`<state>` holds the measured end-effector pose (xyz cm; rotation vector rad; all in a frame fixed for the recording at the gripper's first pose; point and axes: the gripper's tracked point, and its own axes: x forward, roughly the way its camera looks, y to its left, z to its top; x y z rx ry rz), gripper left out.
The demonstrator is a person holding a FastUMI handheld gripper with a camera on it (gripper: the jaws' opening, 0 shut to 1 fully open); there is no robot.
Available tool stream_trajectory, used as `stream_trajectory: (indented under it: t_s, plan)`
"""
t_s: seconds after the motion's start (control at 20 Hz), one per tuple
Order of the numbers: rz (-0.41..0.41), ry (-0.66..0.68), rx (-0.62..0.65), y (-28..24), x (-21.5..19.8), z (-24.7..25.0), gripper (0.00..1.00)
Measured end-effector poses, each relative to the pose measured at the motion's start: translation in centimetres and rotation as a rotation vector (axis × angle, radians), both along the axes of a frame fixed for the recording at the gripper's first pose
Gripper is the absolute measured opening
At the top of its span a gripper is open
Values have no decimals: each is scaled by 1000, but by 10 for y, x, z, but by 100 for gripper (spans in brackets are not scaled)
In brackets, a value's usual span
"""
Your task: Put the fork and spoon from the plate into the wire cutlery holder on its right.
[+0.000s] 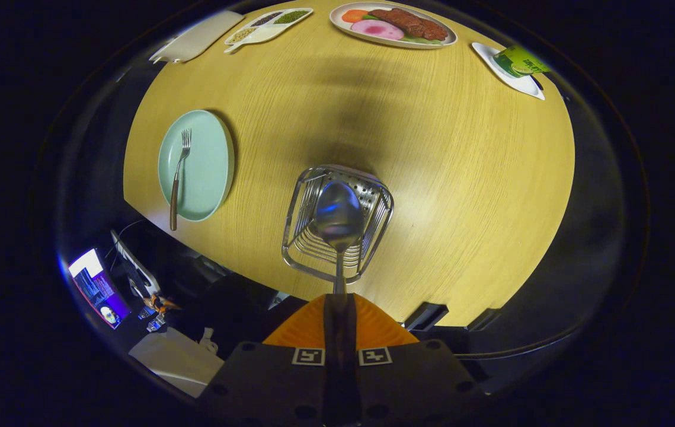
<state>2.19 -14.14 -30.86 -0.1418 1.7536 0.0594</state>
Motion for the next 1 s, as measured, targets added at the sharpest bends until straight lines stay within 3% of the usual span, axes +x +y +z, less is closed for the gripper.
stream_trajectory:
  t_s: [0.25,0.35,0.45,0.5,0.6,0.65,1.0]
  plan:
    - [13,-45,-3,0,9,-2,15]
    - [25,-60,-14,-1,9,0,27]
    - [29,-87,4,4,9,7,43]
    - [41,-115,6,6,11,13,65]
    - [59,-204,14,12,15,27,94]
    - [59,-268,23,18,21,35,100]
    - [-63,-810,116,80,47,126,100]
